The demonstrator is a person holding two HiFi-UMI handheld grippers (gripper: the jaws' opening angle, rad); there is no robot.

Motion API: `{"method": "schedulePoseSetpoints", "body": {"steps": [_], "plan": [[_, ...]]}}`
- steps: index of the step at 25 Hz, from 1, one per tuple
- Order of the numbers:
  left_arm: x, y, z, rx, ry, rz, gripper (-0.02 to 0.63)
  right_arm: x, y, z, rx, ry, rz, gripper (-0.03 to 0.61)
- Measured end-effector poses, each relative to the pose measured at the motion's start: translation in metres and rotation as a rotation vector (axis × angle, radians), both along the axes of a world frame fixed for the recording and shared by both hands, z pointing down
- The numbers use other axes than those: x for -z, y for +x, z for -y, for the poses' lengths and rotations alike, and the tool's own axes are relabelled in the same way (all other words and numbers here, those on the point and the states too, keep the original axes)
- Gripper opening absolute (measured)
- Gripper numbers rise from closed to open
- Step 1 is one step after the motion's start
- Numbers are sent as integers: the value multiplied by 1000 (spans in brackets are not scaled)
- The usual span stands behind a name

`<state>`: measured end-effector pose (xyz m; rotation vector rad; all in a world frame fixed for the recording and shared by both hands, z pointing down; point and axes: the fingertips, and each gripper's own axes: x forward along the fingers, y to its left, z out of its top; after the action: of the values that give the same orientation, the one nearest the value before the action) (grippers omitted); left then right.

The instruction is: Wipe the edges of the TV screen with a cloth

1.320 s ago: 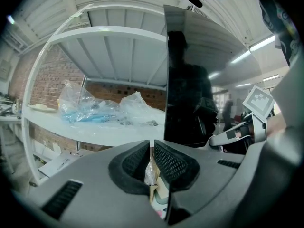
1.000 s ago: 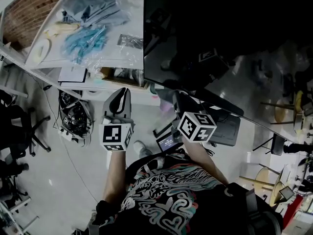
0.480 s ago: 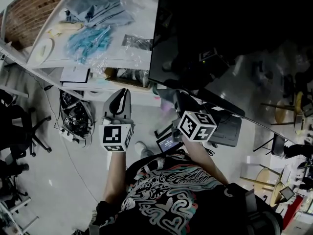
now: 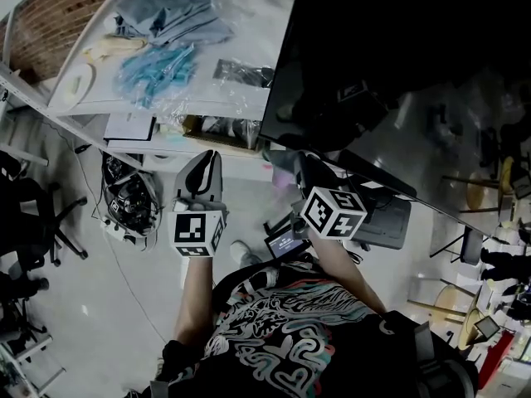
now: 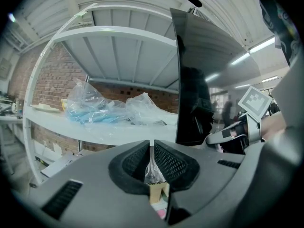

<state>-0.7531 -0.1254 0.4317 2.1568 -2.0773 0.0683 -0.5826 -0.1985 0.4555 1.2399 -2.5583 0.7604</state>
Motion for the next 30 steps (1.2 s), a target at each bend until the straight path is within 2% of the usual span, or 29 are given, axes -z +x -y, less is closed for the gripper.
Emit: {"method": "schedulePoseSetpoints", "body": {"steps": [19, 30], "plan": [[-1, -24, 1, -12, 9, -8, 40, -1, -29, 2, -7, -10, 5, 37], [2, -36, -3, 2, 9, 4, 40, -1, -51, 0, 22, -14, 16, 37]]}}
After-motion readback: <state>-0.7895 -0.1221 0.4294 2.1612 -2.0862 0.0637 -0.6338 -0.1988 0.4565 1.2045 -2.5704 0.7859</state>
